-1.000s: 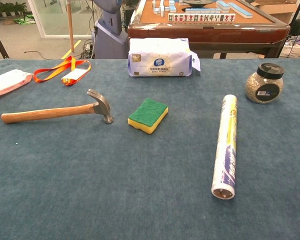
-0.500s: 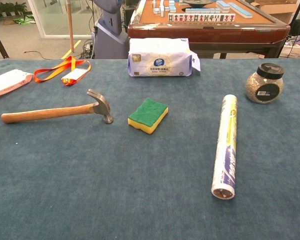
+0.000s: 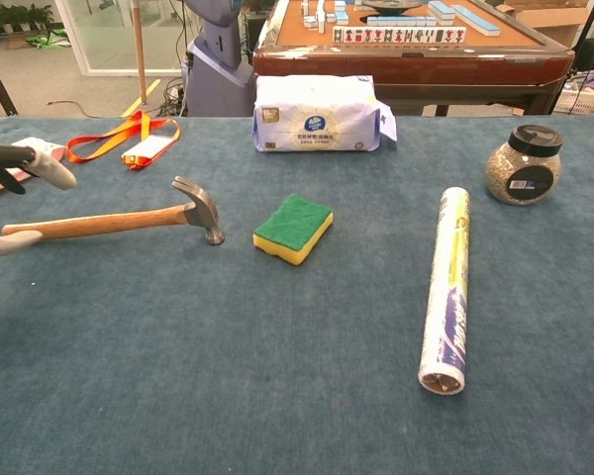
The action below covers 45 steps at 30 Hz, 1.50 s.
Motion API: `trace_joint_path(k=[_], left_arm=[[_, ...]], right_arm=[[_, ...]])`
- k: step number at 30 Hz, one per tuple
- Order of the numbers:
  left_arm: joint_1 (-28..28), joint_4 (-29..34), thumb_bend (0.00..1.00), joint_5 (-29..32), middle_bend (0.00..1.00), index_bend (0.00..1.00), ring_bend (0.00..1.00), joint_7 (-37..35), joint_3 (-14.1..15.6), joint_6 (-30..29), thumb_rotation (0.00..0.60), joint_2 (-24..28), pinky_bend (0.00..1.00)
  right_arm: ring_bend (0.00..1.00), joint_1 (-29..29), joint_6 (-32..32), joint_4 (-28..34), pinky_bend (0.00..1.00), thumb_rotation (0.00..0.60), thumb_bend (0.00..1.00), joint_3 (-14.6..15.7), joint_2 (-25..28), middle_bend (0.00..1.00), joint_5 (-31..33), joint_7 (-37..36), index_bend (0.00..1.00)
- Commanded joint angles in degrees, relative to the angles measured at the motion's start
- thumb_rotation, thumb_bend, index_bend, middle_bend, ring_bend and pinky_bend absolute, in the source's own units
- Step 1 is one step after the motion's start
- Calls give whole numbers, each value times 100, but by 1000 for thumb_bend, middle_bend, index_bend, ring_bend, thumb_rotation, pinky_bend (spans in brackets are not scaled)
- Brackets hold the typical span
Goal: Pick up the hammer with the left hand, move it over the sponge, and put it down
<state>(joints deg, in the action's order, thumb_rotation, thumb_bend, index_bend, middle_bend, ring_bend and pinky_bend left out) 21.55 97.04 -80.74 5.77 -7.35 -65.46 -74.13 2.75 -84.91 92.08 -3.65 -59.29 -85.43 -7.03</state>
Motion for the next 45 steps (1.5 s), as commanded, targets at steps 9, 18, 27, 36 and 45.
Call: trace_joint_path(k=[9, 18, 27, 36, 45], left_arm=[[684, -479, 283, 1038, 219, 227, 120, 652, -366, 693, 600, -614, 201], [1185, -955, 271, 2141, 214, 171, 111, 1317, -584, 1110, 600, -986, 201], [1529, -1493, 270, 2725, 214, 186, 102, 1507, -714, 1255, 600, -1171, 194], [1656, -1494, 267, 2980, 261, 264, 116, 1503, -629, 1439, 600, -1138, 187], [1835, -1716, 266, 3198, 288, 294, 136, 1559, -615, 1417, 600, -1318, 187]], right_arm=[[325, 11, 20, -7, 328, 600, 174, 5, -1, 426, -9, -7, 367], [325, 7, 15, -27, 328, 600, 174, 0, 5, 426, -4, -54, 367], [325, 10, 21, -30, 328, 600, 174, -3, -2, 426, 3, -38, 367], [325, 11, 25, -23, 328, 600, 174, 2, 2, 426, -5, -37, 367], [325, 17, 39, -26, 328, 600, 174, 11, 10, 426, -18, -55, 367]])
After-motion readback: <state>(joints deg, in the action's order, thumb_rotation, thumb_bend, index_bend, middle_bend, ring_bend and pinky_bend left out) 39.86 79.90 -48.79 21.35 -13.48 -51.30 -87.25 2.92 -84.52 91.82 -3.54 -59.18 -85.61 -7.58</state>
